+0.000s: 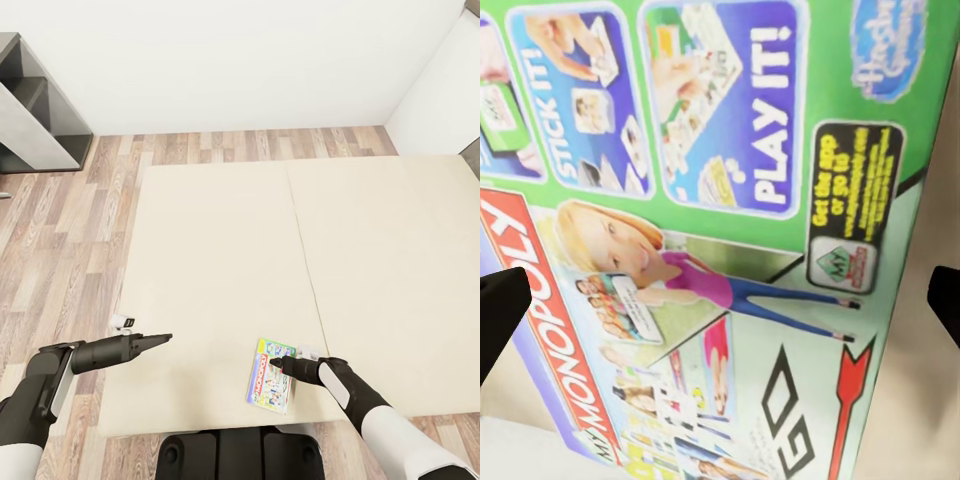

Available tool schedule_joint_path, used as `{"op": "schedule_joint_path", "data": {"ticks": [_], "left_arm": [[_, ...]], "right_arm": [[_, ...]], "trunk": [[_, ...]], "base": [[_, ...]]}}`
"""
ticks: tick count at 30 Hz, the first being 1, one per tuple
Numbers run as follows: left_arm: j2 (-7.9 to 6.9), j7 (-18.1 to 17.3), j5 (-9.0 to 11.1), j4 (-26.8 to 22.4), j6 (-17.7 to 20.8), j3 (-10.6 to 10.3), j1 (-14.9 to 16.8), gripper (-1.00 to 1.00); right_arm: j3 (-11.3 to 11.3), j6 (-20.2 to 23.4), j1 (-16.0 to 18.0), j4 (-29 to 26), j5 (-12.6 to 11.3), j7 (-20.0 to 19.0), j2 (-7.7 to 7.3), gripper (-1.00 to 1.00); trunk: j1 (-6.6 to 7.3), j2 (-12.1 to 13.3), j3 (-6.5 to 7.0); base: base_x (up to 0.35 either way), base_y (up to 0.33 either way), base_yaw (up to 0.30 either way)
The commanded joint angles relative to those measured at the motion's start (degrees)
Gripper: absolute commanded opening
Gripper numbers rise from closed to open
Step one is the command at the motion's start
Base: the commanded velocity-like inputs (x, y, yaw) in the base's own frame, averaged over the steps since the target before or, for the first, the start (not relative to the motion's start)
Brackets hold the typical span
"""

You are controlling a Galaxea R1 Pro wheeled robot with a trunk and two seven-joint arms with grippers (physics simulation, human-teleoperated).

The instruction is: Put all the toys in the child's room - the three board games (two on the bed and one on the table), the two jigsaw puzzles on the table, and the tennis ball on the table - inside the toy box on the table in the child's room.

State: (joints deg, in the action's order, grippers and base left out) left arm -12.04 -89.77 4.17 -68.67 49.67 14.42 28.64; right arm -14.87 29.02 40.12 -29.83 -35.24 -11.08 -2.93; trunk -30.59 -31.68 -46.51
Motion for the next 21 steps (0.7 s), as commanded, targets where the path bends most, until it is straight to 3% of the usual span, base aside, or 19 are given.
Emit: {"op": "schedule_joint_path", "data": {"ticks": [1, 15, 21], "left_arm": [[-0.02, -0.23, -0.04, -0.01, 0.61, 0.00, 0.02, 1.00], [-0.01, -0.23, -0.01, 0.00, 0.61, 0.00, 0.02, 1.00], [0.33, -0.23, -0.11, 0.41, 0.61, 0.17, 0.03, 1.00]], "right_arm": [[-0.25, 0.11, 0.00, -0.05, -0.09, -0.08, -0.06, 1.00], [-0.25, 0.08, -0.04, -0.05, 0.00, -0.06, -0.06, 1.00], [-0.22, -0.02, -0.43, -0.14, 0.28, 0.04, 1.76, 1.00]], "trunk": [[-0.02, -0.06, -0.05], [-0.02, -0.06, -0.05], [-0.02, -0.06, -0.05]], "base": [[0.000, 0.000, 0.000], [0.000, 0.000, 0.000], [0.000, 0.000, 0.000]]}}
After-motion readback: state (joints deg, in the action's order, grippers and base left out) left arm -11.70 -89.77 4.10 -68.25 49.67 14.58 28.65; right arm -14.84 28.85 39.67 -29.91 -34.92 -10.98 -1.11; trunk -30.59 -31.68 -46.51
